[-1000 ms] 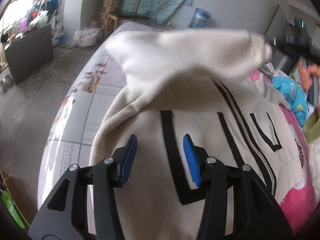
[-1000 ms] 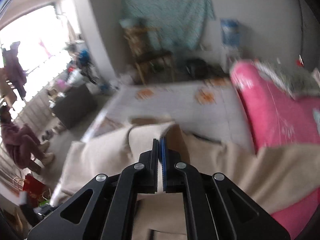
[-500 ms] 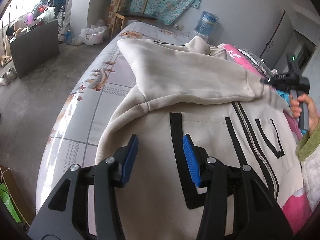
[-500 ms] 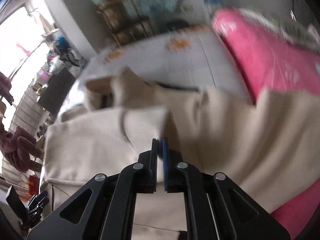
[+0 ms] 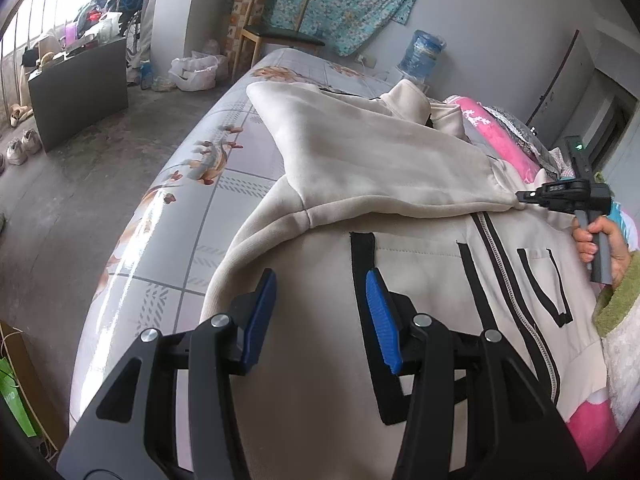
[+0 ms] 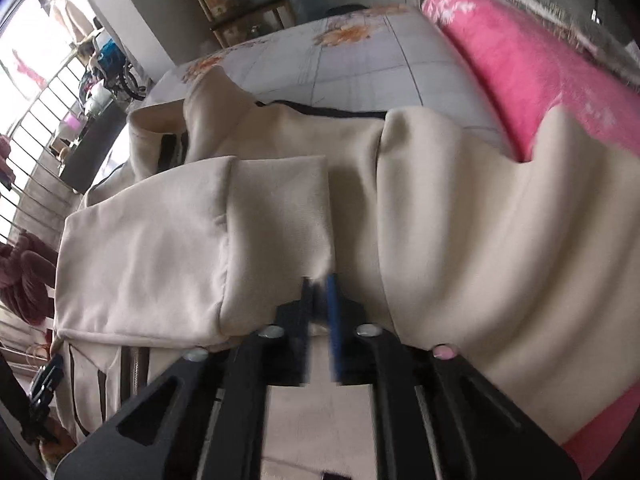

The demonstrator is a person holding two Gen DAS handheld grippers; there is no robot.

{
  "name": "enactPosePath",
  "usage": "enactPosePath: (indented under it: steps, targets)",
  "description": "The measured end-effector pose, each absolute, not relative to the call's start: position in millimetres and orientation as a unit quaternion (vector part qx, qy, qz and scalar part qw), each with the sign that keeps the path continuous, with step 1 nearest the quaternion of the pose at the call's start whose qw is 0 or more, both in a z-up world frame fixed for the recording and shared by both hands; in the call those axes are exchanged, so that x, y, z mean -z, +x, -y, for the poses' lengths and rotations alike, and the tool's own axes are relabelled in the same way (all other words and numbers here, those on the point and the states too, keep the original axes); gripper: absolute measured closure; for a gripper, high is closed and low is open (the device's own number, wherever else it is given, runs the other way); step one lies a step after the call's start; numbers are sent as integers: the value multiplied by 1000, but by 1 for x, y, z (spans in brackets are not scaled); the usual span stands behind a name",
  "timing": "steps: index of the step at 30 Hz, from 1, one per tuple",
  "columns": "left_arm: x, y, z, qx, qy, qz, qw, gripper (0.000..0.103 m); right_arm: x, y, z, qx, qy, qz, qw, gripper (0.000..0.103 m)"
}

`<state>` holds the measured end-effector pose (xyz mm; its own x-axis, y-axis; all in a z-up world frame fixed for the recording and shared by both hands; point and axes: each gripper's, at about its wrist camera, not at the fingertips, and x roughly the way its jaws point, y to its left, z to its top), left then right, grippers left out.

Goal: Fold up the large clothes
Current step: 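Fold the held sleeve across the jacket front with the right tool and release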

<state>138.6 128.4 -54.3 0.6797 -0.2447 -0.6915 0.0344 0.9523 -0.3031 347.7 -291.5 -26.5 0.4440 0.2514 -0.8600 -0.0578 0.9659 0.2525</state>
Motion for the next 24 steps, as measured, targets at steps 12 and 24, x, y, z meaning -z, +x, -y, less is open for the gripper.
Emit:
enactPosePath:
  steps: [12,24]
  targets:
    - [55,140,-129,76,-132,-395,906,58,41,333,307,-70,100,-537,835,98]
    - [56,138,-134,97,-147,-389,904,56,-8,310,266,-38,-86,-494,864,87]
